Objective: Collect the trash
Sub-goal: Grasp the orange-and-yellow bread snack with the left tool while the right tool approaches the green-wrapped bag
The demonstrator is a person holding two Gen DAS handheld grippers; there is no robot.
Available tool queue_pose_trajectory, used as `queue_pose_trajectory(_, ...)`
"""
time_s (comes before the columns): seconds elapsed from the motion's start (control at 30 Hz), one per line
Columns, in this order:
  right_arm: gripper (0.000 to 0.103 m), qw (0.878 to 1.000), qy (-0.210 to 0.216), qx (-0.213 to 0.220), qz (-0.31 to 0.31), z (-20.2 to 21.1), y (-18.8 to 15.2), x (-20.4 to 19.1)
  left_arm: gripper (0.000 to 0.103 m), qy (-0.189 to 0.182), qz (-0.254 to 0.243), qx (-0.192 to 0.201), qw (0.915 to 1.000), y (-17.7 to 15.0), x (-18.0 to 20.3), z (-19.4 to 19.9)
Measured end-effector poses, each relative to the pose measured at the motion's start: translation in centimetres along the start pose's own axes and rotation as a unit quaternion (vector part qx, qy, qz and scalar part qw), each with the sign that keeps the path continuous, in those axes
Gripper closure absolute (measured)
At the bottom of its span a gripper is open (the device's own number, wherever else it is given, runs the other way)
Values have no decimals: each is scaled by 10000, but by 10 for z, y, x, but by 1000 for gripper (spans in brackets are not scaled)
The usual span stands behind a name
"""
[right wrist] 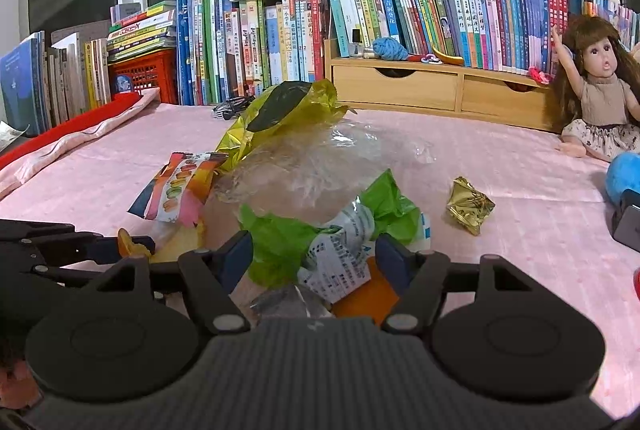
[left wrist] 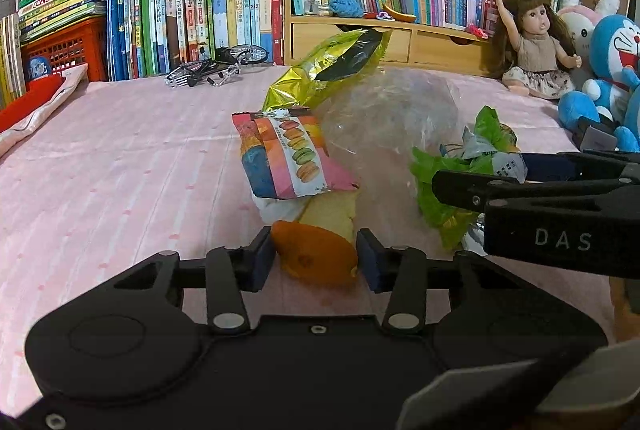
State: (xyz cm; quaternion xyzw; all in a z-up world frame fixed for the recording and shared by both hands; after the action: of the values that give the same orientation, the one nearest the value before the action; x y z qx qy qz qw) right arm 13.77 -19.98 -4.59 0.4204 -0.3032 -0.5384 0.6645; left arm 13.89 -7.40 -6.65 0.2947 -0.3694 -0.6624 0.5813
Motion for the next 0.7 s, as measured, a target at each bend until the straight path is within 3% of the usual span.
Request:
queue_pose_trajectory(0.03,24,10000,-3,0,3,0,0,0,64,-15,18,-4,10000,0,0,0)
queue_pose_trajectory(0.1,43,10000,1,15,27,0,0,-1,66,-22,72,-13,10000,1,-1,1)
queue_pose_trajectory(0.17,53,9999,-65,48,64,2,2,-2,68,13,64,-34,10000,0,0,4)
queue_pose_trajectory(0.7,55,9991,-19,423,-73,41,10,-7,68,14,15,114,9999,2,0,48)
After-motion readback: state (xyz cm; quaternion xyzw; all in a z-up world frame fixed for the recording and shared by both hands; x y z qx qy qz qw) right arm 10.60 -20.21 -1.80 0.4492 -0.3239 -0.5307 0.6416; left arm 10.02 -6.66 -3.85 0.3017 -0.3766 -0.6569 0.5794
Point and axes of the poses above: each gripper's, at about its wrist camera, not at the fingertips, and z roughly against the way its jaws point, x to its right, y to its top, the point moved 10 cm from there along -z, roughly the way its jaws point, and after that the axes turned 2 degrees about x, right-handed, at the moved point
